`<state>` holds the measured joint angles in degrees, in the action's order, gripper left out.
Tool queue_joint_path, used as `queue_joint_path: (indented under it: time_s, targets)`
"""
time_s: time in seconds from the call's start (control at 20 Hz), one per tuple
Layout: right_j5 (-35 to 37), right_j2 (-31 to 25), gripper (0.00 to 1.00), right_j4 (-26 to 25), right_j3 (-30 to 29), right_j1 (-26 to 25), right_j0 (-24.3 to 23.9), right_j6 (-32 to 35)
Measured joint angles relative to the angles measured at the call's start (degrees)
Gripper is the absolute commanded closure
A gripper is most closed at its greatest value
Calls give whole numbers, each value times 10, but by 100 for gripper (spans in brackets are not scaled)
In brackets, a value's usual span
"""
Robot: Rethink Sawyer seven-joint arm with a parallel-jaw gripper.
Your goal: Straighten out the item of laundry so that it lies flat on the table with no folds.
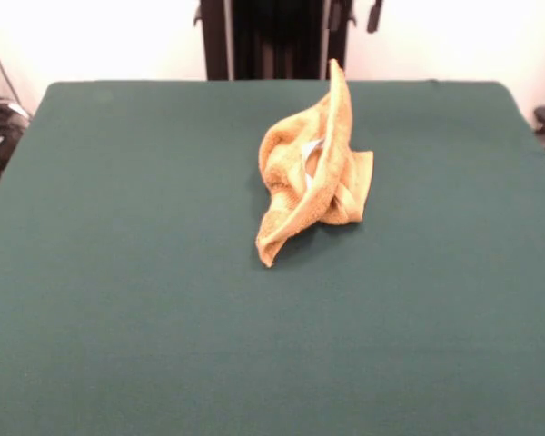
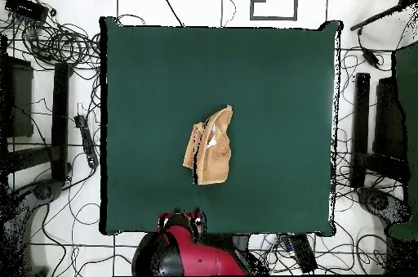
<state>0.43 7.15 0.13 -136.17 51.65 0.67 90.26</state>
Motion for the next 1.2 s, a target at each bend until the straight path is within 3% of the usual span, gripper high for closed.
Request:
queue_joint_path:
  time_s: [1.2]
  targets:
    - [-56,1,0,-19,-15,-53,18,0]
